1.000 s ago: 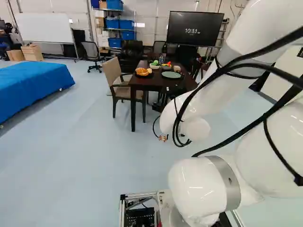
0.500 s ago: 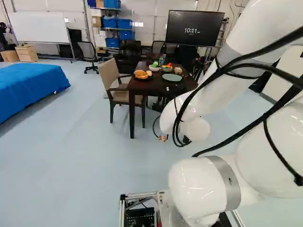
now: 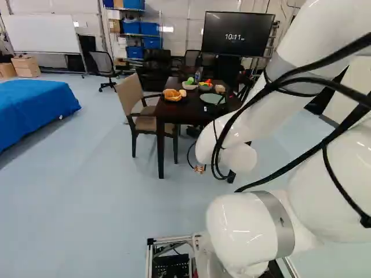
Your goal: Move the croissant to the empty plate
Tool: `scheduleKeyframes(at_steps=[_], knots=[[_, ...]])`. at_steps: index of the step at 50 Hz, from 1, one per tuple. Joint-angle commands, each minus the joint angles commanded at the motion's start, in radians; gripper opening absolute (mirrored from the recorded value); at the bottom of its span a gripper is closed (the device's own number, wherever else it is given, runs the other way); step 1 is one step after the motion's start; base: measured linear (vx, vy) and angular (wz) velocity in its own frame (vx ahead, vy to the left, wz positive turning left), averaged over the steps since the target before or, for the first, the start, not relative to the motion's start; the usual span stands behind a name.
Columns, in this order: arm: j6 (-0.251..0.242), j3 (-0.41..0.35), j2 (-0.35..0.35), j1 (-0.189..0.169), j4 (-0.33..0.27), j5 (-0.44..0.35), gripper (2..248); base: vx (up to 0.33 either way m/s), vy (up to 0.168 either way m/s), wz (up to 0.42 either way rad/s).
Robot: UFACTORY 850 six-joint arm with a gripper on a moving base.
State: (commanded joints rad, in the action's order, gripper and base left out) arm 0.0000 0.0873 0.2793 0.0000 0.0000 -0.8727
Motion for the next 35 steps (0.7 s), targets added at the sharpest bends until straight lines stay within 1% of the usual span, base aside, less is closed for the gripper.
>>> scheduleKeyframes(at_steps=[8,35], knots=[[0.0,0.0,0.0,0.0,0.0,0.0,247,0.208,0.067,-0.031],[0.0,0.0,0.0,0.0,0.0,0.0,247,0.214,0.087,-0.027]])
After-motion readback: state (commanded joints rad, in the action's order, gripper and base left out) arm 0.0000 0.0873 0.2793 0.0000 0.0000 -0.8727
